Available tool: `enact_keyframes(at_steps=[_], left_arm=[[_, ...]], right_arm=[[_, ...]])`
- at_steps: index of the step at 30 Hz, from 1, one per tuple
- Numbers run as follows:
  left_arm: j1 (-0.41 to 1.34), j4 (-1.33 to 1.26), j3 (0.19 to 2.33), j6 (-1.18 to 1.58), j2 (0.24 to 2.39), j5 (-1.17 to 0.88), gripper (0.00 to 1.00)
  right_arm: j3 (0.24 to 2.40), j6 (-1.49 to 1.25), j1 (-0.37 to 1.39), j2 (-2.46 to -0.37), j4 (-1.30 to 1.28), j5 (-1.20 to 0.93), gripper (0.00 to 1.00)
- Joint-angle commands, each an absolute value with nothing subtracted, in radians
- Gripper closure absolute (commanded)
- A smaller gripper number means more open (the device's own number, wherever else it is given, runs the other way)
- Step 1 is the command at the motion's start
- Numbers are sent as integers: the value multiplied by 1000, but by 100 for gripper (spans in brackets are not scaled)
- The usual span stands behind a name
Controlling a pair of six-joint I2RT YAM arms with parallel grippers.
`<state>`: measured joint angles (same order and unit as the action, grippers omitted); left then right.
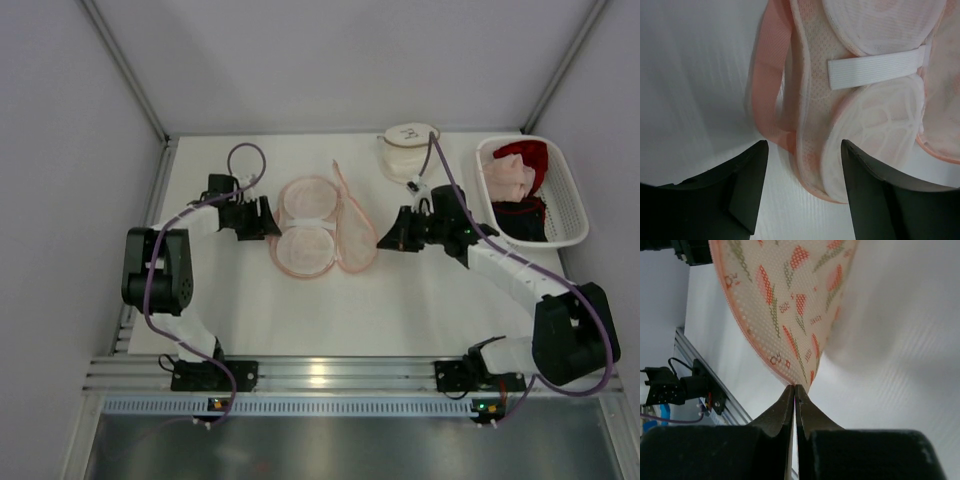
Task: Place the bra in the laundry bag and zip it closed
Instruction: Open the laundry bag at the center of the board.
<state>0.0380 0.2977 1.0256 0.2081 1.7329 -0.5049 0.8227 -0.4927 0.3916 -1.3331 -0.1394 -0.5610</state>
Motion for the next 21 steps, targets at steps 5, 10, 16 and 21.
enact_keyframes(at_steps=[5,10,16,21], left_arm=[[84,253,1040,216,1718,-462,39],[100,261,982,206,1697,-413,72],[101,293,923,170,1669,-521,61],[106,318,939,164,1618,-537,51]], right_arm=[[730,-546,298,-1206,-270,-568,100],[724,-483,253,-1190,-405,-499,95],[765,-356,164,-1181,-544,-333,95],[796,-308,137,-1164,-477,-377,80]])
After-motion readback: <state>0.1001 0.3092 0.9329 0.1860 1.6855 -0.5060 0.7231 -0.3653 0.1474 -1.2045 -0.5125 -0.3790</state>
